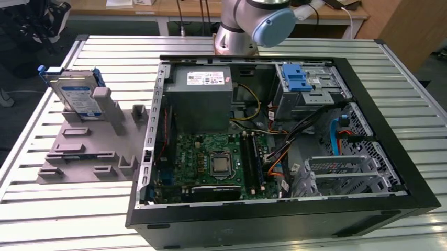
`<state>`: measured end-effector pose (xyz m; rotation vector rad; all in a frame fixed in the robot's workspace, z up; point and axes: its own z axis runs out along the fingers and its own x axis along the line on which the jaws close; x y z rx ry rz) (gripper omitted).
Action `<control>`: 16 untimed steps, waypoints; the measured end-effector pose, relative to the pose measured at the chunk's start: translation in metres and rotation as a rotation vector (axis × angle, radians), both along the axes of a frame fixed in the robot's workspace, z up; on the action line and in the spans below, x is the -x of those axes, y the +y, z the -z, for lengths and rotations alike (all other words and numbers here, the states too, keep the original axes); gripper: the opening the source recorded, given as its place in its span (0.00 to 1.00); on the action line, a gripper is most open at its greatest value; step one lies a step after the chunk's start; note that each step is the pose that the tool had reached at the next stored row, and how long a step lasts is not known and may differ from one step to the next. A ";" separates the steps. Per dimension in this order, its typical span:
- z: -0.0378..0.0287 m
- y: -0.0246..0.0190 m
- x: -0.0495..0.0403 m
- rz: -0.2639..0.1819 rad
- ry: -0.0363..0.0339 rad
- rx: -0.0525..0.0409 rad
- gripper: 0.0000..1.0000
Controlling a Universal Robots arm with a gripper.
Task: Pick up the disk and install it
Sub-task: 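Reach for the disk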
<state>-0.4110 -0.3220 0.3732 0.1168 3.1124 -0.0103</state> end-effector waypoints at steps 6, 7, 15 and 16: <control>0.0020 -0.0001 0.0065 0.000 0.0001 0.0000 0.11; 0.0020 -0.0001 0.0068 0.000 0.0001 0.0000 0.11; 0.0027 -0.0001 0.0151 0.000 0.0001 0.0000 0.11; 0.0028 0.0000 0.0159 0.000 0.0002 0.0000 0.11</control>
